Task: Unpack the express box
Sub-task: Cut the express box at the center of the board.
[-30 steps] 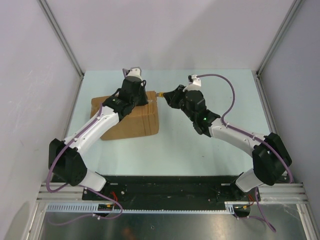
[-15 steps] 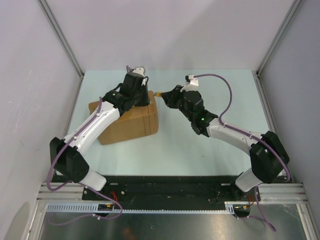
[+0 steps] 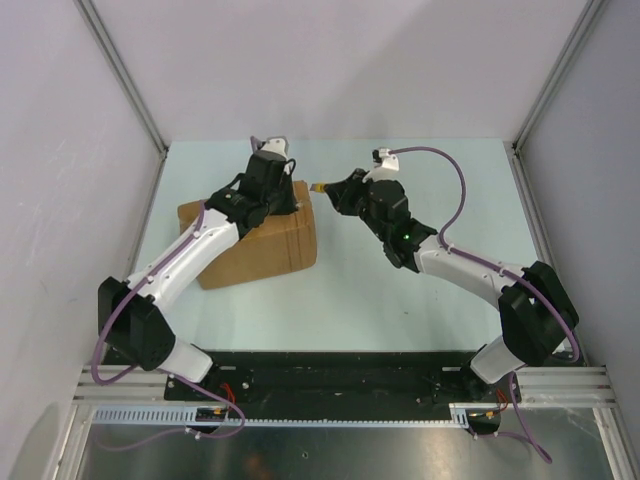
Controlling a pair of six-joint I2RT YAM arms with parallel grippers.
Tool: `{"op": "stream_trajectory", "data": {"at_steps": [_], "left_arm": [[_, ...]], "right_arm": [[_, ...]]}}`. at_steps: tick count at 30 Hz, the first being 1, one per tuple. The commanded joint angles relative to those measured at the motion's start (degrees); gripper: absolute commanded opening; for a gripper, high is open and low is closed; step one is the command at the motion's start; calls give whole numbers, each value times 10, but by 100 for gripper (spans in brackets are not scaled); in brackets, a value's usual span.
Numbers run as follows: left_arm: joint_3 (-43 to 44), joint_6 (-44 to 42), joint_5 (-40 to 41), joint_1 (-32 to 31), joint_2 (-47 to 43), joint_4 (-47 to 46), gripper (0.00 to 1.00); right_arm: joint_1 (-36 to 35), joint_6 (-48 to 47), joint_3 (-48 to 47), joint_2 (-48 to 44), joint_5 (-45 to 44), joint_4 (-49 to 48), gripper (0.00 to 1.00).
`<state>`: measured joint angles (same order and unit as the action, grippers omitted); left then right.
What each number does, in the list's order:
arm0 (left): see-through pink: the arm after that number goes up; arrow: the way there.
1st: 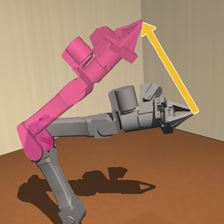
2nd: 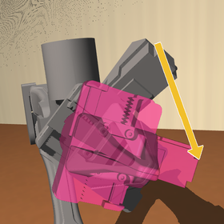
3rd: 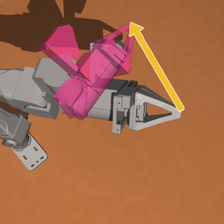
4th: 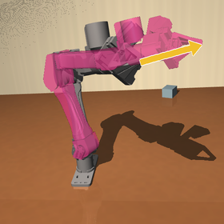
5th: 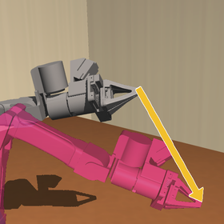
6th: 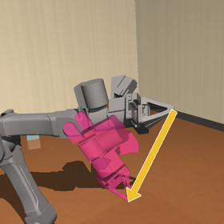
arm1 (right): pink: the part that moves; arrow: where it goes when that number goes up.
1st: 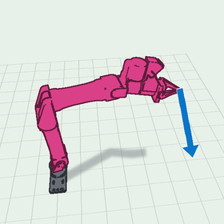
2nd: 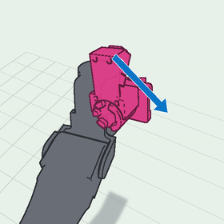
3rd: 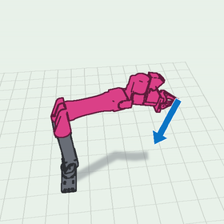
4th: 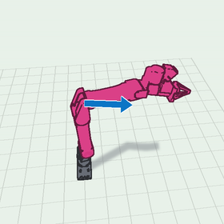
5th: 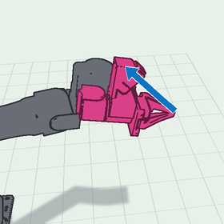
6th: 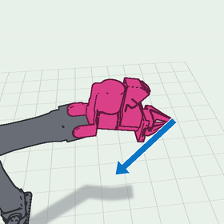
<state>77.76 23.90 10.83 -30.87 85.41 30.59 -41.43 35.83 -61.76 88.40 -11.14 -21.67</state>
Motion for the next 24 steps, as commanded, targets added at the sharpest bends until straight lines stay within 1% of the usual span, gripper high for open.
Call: {"op": "stream_trajectory", "data": {"at_steps": [1,16,24], "left_arm": [[-44,-6,3,-6,13,76,17],[-52,-3,6,-6,12,76,16],[-52,-3,10,-6,12,76,16]], "right_arm": [[8,9,-21,-19,1,-21,0],[6,29,-33,19,39,-36,0],[6,28,-33,22,44,-19,0]]}}
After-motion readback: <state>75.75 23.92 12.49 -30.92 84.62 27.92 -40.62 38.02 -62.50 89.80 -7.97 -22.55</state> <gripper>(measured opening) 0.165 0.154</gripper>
